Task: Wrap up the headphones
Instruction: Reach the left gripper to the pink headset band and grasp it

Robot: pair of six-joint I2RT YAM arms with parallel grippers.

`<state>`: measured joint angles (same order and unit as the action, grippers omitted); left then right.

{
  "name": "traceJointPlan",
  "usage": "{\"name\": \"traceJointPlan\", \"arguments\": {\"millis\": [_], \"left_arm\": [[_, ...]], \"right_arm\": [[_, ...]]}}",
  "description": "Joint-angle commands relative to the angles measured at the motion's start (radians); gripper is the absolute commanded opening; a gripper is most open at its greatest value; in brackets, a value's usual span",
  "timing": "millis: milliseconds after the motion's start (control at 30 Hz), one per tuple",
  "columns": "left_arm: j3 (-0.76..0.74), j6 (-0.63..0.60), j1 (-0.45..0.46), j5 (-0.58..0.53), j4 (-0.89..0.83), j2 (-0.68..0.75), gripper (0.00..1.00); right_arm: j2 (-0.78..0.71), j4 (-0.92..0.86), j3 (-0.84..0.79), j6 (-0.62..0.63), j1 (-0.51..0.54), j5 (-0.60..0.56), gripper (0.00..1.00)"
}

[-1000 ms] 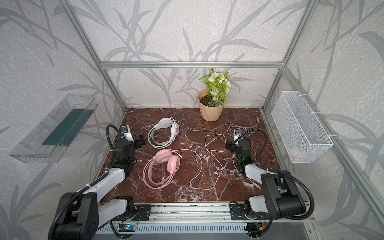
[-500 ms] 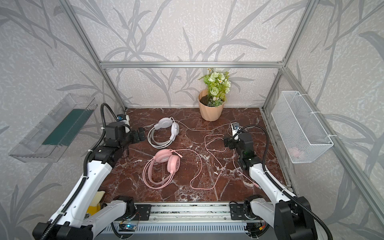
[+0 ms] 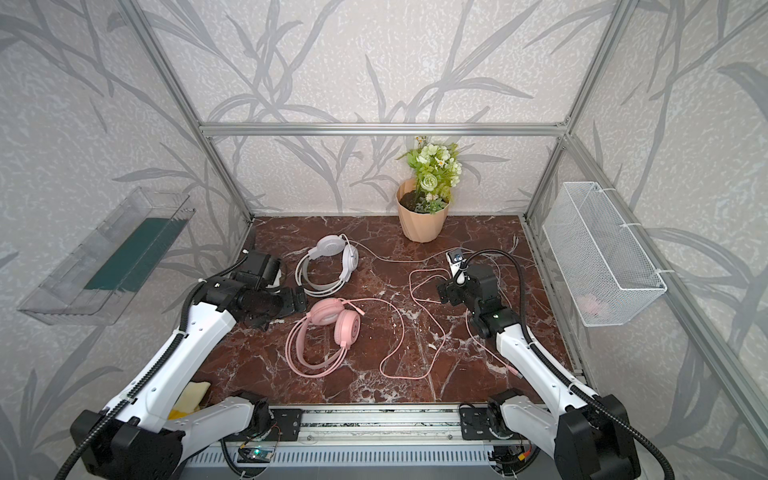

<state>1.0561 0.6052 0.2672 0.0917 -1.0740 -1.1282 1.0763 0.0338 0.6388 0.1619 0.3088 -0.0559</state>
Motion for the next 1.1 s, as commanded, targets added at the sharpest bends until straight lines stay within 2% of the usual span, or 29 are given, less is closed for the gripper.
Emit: {"name": "traceJointPlan", "arguments": {"millis": [0, 133, 400, 700, 867, 1067], "left_arm": [[-0.053, 0.099, 0.019, 0.062, -0.092, -0.024, 0.99], [-0.132, 0.096, 0.023, 0.112, -0.094, -0.058, 0.99], [-0.285, 0.139, 0.025, 0.119, -0.028, -0.075, 0.98], [-0.300, 0.153, 0.026, 0.111, 0.037, -0.157, 0.97], [-0.333, 0.176, 0.026, 0.116, 0.092, -0.201, 0.93], [-0.364, 0.187, 0.026, 0.085, 0.157, -0.237, 0.84]], "right_arm": [[-0.030, -0.018, -0.005, -0.005, 0.011, -0.024, 0.99], [-0.042, -0.022, -0.012, -0.014, 0.012, -0.040, 0.99], [-0.022, -0.014, -0.006, -0.047, 0.016, -0.038, 0.99], [0.019, 0.007, 0.000, -0.066, 0.037, -0.049, 0.99], [0.017, 0.009, 0.002, -0.068, 0.044, -0.063, 0.99], [0.017, 0.017, 0.001, -0.070, 0.047, -0.073, 0.99]]}}
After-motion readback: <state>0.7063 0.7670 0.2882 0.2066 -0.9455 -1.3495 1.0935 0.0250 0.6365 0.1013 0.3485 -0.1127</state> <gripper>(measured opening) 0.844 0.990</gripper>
